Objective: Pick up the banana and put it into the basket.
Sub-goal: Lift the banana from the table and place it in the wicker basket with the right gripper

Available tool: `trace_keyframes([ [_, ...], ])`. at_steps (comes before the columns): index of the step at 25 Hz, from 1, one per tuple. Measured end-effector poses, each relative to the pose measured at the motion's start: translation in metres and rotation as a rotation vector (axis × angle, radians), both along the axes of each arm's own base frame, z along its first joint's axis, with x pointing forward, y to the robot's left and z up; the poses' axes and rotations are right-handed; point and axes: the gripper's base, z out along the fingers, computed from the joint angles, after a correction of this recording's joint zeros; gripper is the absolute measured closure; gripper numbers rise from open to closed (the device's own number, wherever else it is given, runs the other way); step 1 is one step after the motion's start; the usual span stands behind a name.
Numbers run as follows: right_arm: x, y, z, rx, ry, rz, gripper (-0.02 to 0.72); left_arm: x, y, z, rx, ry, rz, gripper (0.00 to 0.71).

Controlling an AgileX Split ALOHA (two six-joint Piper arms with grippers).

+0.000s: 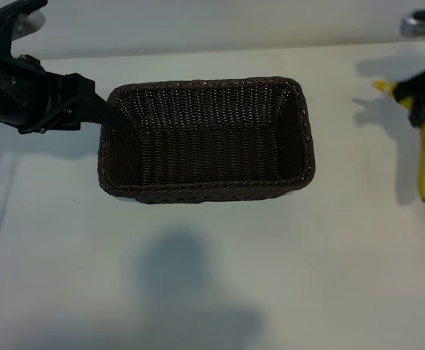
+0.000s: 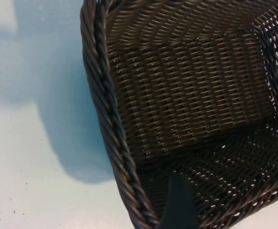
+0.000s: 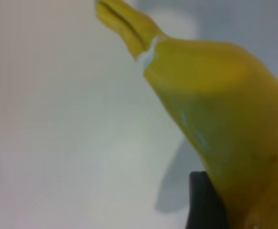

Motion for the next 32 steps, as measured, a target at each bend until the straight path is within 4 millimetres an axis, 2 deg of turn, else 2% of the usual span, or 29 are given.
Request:
trace_keyframes([
  [5, 0.003, 0.035, 0.019, 0.020, -0.029, 0.070, 0.272, 0.000, 0.000, 0.000, -0.001, 0.003, -0.002, 0.117],
  [10, 0.000, 0.069, 0.027, 0.027, -0.056, 0.154, 0.272, -0.001, 0.000, 0.000, -0.001, 0.006, -0.004, 0.117],
  [16, -0.006, 0.098, 0.030, 0.033, -0.065, 0.227, 0.272, -0.001, 0.000, 0.000, -0.003, 0.011, -0.008, 0.117],
  [24, -0.009, 0.133, 0.051, 0.058, -0.136, 0.311, 0.272, -0.001, 0.000, 0.000, -0.003, 0.012, -0.008, 0.117],
  [27, -0.008, 0.144, 0.049, 0.061, -0.135, 0.333, 0.272, -0.001, -0.001, 0.000, -0.002, 0.013, -0.011, 0.117],
  [32, -0.004, 0.172, 0.035, 0.060, -0.104, 0.397, 0.272, -0.002, -0.001, 0.000, -0.004, 0.018, -0.015, 0.117],
])
